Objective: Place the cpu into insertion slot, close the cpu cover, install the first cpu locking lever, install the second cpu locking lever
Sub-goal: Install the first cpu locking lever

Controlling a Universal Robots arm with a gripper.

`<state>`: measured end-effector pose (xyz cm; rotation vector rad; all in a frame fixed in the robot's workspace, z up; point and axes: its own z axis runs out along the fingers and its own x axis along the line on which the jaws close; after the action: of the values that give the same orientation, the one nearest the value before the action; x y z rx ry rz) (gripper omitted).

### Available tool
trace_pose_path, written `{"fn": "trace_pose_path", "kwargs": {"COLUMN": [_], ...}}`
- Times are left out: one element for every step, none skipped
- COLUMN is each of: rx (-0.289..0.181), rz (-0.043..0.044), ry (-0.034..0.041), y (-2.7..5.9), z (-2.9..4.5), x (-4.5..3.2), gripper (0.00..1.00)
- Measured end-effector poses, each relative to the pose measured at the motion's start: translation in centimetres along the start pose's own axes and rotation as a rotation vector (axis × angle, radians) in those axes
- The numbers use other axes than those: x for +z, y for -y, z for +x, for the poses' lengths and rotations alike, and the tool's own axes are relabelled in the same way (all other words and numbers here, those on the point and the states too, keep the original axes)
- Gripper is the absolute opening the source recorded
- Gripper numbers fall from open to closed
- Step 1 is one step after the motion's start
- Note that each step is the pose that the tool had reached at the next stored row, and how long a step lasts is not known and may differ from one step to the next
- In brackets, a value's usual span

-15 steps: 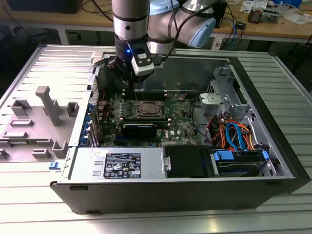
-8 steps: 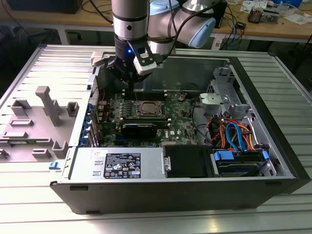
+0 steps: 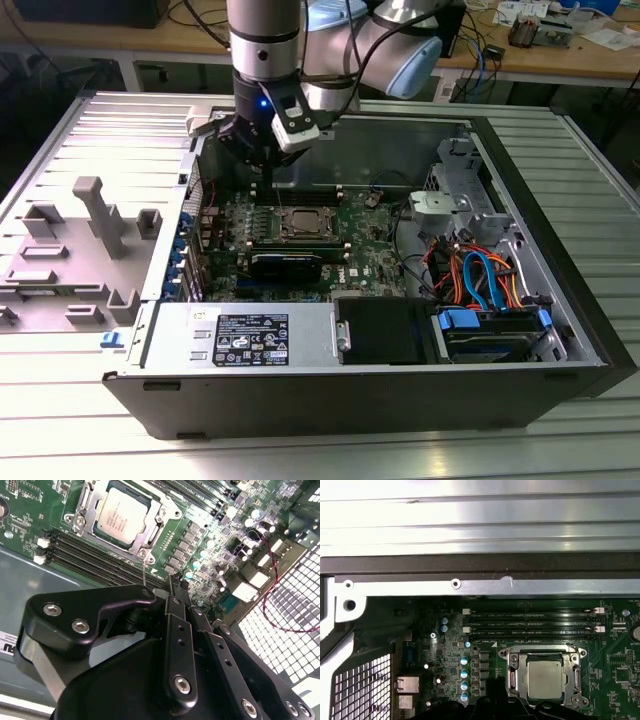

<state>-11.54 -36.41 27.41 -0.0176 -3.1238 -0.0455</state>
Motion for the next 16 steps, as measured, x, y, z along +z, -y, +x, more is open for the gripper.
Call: {"fn": "trace_pose_path", "kwargs": {"rx": [0.0, 0.0, 0.0, -0.001, -0.001, -0.001, -0.002, -0.002, -0.002, -0.002, -0.002, -0.002, -0.002, -0.002, -0.002, -0.002], "rz": [0.0001, 0.0, -0.0001, -0.0001, -0.0001, 0.0, 0.0, 0.0, -0.0001, 0.0, 0.0001, 0.0001, -0.0001, -0.0001, -0.0001, -0.0001], "ry": [0.0, 0.0, 0.0, 0.0, 0.0, 0.0, 0.0, -0.0001, 0.0, 0.0, -0.0002, -0.0001, 0.0, 0.0, 0.0, 0.0], "y": [-0.1, -0.29, -0.44, -0.54, -0.69, -0.79, -0.86, -0.92, -0.97, -1.02, -1.04, -1.05, -1.06, -1.07, -1.09, -1.11], "z": [0.03, 0.07, 0.08, 0.09, 0.09, 0.1, 0.1, 0.1, 0.1, 0.1, 0.1, 0.1, 0.09, 0.08, 0.07, -0.01], "x": [0.0, 0.01, 0.02, 0.02, 0.02, 0.03, 0.03, 0.03, 0.03, 0.03, 0.03, 0.03, 0.04, 0.04, 0.04, 0.06], "gripper": [0.11, 0.11, 0.11, 0.11, 0.11, 0.11, 0.11, 0.11, 0.11, 0.11, 0.11, 0.11, 0.11, 0.11, 0.11, 0.11]}}
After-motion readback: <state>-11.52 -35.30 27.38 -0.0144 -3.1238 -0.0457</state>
